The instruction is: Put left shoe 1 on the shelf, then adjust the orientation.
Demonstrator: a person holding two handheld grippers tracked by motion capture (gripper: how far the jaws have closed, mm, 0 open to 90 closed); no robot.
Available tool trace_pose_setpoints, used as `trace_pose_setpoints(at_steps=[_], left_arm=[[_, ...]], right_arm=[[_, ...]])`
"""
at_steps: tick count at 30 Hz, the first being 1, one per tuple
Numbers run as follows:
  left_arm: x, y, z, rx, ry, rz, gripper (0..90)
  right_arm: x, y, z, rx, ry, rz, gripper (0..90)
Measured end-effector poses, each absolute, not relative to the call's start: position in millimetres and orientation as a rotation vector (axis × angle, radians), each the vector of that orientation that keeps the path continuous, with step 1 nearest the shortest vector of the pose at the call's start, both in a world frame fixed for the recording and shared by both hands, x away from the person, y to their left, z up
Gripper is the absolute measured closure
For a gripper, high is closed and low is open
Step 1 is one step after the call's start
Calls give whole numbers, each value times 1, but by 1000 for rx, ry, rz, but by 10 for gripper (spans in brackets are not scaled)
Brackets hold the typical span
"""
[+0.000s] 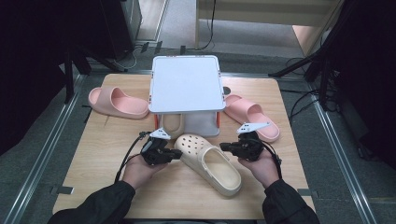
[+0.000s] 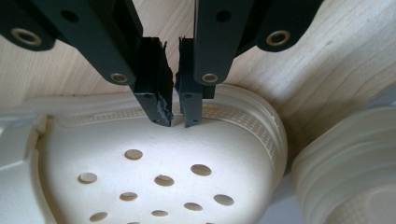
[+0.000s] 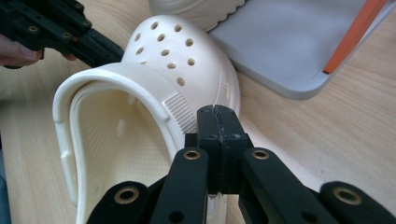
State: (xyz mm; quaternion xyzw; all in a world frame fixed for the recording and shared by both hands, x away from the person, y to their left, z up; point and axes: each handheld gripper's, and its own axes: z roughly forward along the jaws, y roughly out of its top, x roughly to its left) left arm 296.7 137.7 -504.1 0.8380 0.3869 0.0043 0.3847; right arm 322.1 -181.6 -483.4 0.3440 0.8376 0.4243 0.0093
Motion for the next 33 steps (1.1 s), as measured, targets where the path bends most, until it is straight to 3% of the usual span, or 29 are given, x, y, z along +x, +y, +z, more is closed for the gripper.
trace_pose_setpoints(at_steps=[26, 33], left_arm=[[326, 118, -500, 2157, 912, -54, 837], [328, 132, -479, 2118, 905, -75, 810]], right_arm=[[266, -177, -486, 1206, 2543, 1315, 900], [261, -181, -476, 1218, 2473, 1308, 819]])
